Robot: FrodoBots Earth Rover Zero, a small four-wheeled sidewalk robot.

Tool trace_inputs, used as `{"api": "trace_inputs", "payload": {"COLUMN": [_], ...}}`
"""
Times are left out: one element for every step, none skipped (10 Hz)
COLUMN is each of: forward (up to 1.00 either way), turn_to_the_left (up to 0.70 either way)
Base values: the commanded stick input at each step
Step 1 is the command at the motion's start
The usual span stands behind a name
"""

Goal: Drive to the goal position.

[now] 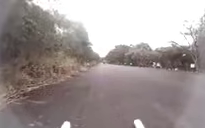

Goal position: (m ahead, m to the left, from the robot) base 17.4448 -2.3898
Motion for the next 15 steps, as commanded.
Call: {"api": "trace_inputs", "payload": {"forward": [0.5,0.5,0.5,0.5,0.5,0.5,0.5,0.5,0.5,0.5,0.5,0.5,0.5,0.5,0.5], "turn_to_the_left": [0.0,0.0,0.0,0.0,0.0,0.0,0.0,0.0,0.0,0.0,0.0,0.0,0.0,0.0,0.0]}}
